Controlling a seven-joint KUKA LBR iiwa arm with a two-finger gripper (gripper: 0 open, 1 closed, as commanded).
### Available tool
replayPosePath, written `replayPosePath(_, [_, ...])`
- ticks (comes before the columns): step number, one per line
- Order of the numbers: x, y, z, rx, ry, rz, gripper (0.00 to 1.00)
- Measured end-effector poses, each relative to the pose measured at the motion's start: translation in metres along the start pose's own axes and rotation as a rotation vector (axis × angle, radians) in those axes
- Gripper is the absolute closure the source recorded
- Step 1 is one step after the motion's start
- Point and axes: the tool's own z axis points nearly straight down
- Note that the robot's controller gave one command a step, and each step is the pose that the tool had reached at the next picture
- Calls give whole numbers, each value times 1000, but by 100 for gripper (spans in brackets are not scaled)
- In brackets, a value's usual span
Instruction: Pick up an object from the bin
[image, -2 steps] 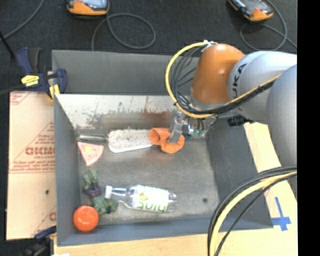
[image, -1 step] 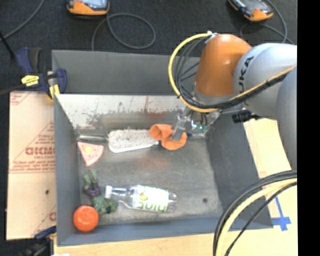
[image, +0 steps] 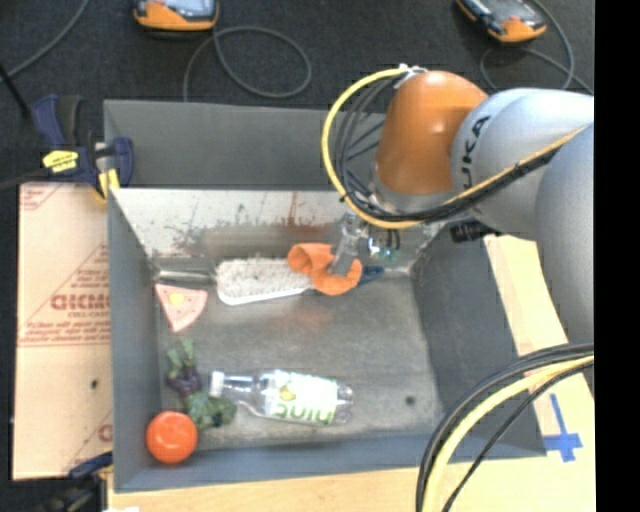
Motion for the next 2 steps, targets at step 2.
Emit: replayPosePath(2, [-2, -16, -6, -2, -5, 53, 100])
